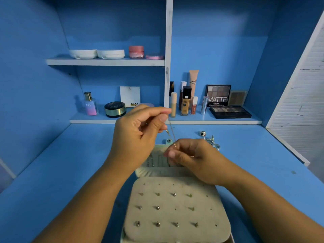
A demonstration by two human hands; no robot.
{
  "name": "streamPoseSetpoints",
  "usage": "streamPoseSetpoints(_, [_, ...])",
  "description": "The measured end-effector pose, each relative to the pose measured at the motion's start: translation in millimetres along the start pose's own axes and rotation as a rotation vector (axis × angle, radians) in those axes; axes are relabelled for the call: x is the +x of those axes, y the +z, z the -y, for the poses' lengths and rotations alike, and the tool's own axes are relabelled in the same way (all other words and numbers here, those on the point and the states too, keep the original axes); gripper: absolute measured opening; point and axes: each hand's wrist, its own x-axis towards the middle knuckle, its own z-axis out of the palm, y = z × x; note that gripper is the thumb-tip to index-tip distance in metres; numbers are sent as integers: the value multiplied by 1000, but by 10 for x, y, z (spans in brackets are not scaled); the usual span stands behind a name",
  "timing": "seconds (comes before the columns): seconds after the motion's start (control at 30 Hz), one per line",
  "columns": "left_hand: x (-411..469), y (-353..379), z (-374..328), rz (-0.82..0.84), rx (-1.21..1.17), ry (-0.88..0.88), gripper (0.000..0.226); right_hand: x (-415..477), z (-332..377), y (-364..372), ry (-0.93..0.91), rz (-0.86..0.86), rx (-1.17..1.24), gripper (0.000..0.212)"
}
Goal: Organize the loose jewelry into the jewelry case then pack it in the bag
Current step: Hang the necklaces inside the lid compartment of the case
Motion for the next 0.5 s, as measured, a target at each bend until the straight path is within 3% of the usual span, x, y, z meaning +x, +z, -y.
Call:
streamPoseSetpoints(0.13, [6, -63, 204, -101, 53, -120, 12, -15, 27, -185, 47, -118, 163, 22])
streamPoseSetpoints(0.33, [-93, -5, 545, -19, 296, -199, 11, 10, 42, -259, 106, -273, 268, 29])
streamPoseSetpoints(0.5, [-172, -47, 695, 27, 159, -492, 11, 114, 183, -336, 110, -264, 225, 29])
